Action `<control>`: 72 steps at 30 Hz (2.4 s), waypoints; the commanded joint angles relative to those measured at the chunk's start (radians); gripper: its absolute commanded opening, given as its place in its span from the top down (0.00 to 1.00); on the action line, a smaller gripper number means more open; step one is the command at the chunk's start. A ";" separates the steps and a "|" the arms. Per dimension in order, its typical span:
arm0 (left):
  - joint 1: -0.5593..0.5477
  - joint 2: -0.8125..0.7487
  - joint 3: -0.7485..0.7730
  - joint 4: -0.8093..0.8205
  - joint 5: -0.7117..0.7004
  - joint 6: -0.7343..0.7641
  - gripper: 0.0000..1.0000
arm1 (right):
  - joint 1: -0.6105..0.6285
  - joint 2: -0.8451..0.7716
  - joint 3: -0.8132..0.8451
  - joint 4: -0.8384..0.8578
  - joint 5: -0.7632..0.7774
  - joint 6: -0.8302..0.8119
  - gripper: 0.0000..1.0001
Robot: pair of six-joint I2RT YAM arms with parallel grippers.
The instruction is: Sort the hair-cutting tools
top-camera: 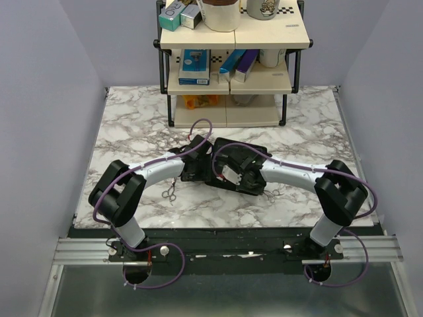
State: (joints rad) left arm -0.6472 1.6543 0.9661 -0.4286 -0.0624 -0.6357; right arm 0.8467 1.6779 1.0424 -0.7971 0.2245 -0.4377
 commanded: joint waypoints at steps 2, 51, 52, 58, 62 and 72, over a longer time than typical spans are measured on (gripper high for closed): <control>0.003 -0.025 -0.017 -0.021 0.010 0.001 0.34 | 0.028 0.034 0.030 0.048 0.006 -0.062 0.99; -0.008 -0.007 -0.012 -0.033 0.006 0.007 0.34 | 0.077 0.071 0.059 0.315 0.104 0.128 0.99; -0.008 -0.005 -0.012 -0.032 0.006 0.007 0.34 | 0.075 0.071 0.057 0.325 0.105 0.126 0.99; -0.011 0.009 -0.009 -0.029 0.009 0.010 0.34 | 0.077 0.040 0.018 0.461 0.036 0.065 0.99; -0.014 0.009 -0.007 -0.032 0.007 0.011 0.34 | 0.077 0.042 0.013 0.478 0.004 0.014 0.99; -0.014 0.009 -0.006 -0.030 0.003 0.010 0.34 | 0.077 0.003 -0.028 0.385 0.064 -0.042 0.99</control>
State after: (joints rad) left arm -0.6533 1.6516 0.9634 -0.4438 -0.0635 -0.6312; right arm 0.9276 1.7123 1.0340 -0.4065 0.2592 -0.4366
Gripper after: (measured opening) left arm 0.664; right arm 0.021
